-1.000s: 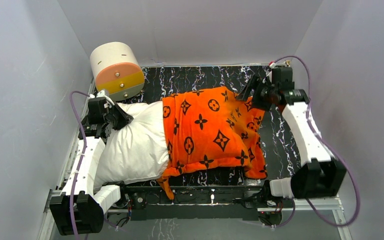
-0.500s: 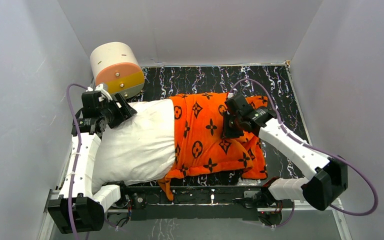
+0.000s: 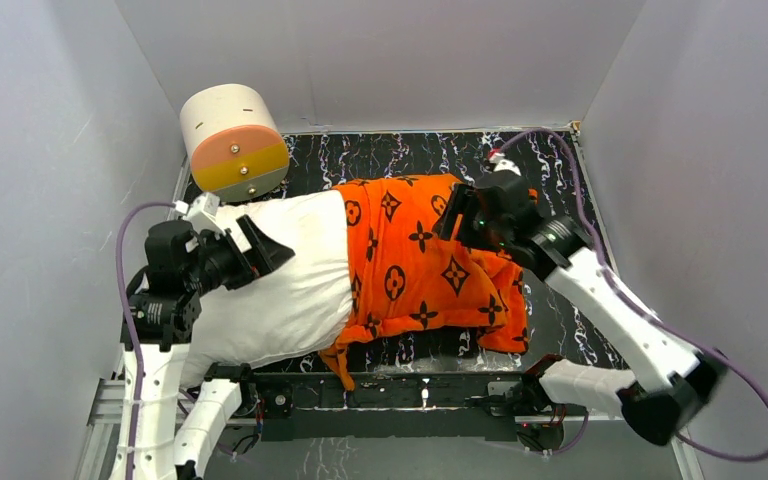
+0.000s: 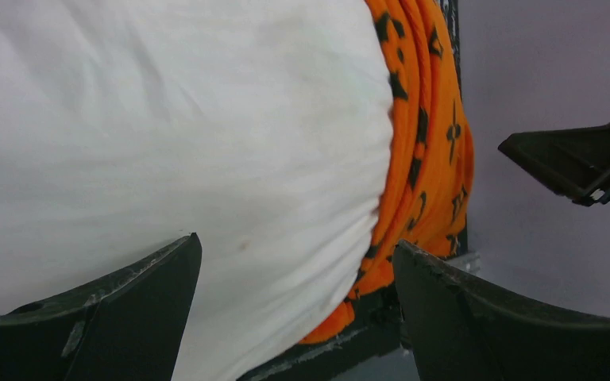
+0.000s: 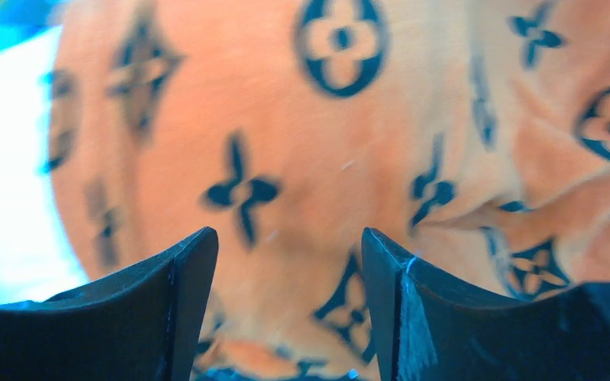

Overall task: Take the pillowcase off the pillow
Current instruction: Remove the pillow from the pillowcase.

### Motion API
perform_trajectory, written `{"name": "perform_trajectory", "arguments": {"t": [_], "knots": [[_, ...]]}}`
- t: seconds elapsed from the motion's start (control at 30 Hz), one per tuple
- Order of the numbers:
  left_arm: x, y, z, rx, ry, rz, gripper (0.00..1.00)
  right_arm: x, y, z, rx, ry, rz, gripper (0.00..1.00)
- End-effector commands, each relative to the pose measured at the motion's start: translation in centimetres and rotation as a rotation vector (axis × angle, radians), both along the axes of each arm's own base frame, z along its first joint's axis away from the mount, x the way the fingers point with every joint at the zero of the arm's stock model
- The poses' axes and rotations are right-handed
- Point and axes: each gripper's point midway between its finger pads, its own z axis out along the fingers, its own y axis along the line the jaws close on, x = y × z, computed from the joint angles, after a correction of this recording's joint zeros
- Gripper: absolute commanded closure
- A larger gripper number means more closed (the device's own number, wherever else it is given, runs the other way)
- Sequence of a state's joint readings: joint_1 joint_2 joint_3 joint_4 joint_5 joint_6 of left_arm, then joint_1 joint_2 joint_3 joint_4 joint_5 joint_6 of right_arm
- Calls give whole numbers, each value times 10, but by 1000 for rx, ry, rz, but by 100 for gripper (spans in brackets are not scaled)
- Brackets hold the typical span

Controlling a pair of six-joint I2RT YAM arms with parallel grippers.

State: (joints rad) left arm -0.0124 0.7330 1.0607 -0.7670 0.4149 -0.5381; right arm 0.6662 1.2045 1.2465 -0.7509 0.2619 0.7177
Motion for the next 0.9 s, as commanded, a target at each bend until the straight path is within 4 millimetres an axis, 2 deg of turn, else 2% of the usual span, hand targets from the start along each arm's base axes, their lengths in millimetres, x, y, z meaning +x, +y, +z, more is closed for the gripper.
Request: {"name": "perform_trajectory", "arguments": {"t": [0.0, 0.03, 0.07, 0.13, 0.23, 0.3, 0.4, 0.57, 0.7, 0.73, 0.87], "knots": [[-46, -38, -3, -152, 72, -174, 11, -61, 32, 48, 293, -44, 270, 25], [-52, -41, -2, -153, 60, -200, 10, -78, 43, 42, 331, -8, 334, 25], [-56, -43, -3, -150, 55, -219, 10, -92, 50, 26, 335, 35, 369, 25], [-61, -44, -16, -134, 61, -246, 9, -111, 65, 11, 307, 46, 402, 25], [-66, -48, -45, -117, 125, -311, 10, -123, 87, -4, 236, 17, 435, 24], [-65, -49, -58, -108, 128, -335, 9, -133, 106, -11, 179, 1, 481, 24], [-64, -57, -64, -162, 109, -372, 6, -132, 128, -21, 126, -58, 458, 23], [-55, -54, -82, -140, 131, -342, 7, -122, 146, -32, 294, -83, 344, 19], [-55, -54, -86, -111, 133, -359, 9, -125, 160, -71, 269, -15, 342, 20], [-55, -53, -87, -98, 137, -359, 10, -124, 161, -79, 240, -4, 332, 24], [-57, -53, -77, -31, 161, -374, 15, -110, 160, -89, 167, -18, 262, 61]]}}
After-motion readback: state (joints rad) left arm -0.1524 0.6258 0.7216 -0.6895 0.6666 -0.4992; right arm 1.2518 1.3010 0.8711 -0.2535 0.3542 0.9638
